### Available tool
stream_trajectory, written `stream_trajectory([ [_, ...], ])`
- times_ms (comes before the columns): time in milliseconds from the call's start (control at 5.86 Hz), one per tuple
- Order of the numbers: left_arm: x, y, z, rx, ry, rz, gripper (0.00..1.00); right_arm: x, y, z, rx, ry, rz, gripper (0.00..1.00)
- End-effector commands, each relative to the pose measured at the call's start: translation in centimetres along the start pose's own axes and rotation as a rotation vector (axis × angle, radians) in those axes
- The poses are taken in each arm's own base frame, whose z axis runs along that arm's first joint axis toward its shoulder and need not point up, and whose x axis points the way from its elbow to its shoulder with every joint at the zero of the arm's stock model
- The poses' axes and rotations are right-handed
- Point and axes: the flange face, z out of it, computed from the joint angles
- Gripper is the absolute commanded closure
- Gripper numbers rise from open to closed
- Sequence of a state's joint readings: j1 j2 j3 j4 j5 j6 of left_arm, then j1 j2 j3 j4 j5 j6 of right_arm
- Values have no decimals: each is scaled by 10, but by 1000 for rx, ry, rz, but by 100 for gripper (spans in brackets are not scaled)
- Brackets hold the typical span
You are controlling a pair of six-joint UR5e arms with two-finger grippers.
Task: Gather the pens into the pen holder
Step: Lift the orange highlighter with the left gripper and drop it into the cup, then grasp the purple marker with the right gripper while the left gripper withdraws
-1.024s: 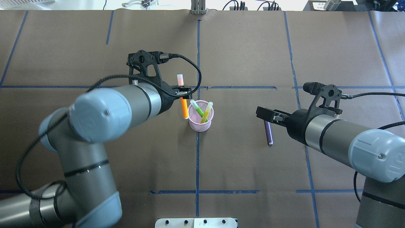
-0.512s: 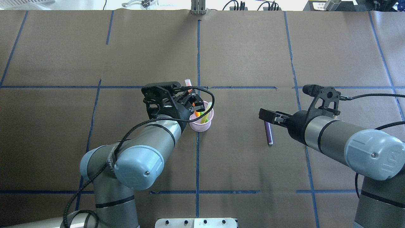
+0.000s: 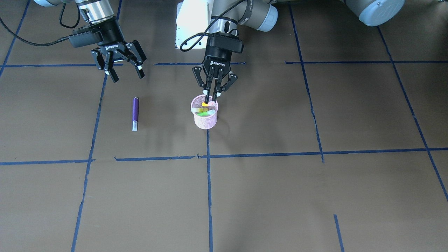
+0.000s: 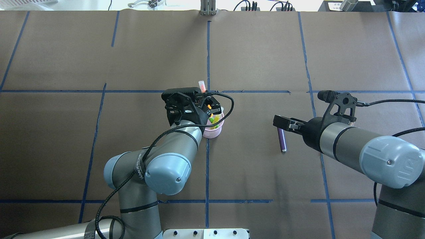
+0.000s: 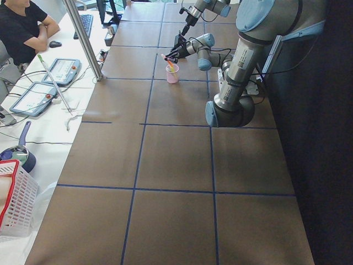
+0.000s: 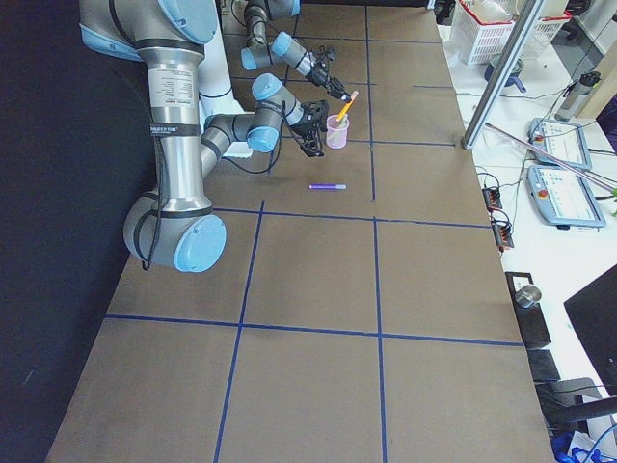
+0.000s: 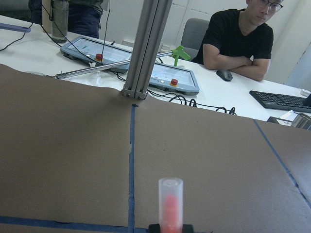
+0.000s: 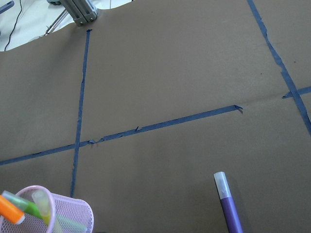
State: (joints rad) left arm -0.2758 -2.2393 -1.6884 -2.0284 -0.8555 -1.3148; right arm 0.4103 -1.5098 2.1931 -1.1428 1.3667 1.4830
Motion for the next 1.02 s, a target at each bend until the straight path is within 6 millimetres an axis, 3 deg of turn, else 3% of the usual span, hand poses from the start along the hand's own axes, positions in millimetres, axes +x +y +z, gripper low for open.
stream_trajectory([
  [0, -7, 13, 7, -11, -19, 28, 5, 1, 3, 1, -28, 1, 0, 0],
  [171, -1, -6, -14, -8, 46, -26, 0, 12, 1, 13, -118, 29, 11, 0],
  [341, 12, -42, -49, -85, 163, -90, 0, 37, -30, 30, -254, 68, 54, 0],
  [512, 8, -62, -48, -146, 194, -102, 0, 63, -49, 46, -363, 94, 21, 0],
  [683, -12, -53, -41, -241, 190, -90, 0, 60, -48, 71, -400, 159, 8, 0],
  [854, -42, -42, -33, -315, 161, -88, 0, 16, -61, 88, -501, 242, -28, 0],
])
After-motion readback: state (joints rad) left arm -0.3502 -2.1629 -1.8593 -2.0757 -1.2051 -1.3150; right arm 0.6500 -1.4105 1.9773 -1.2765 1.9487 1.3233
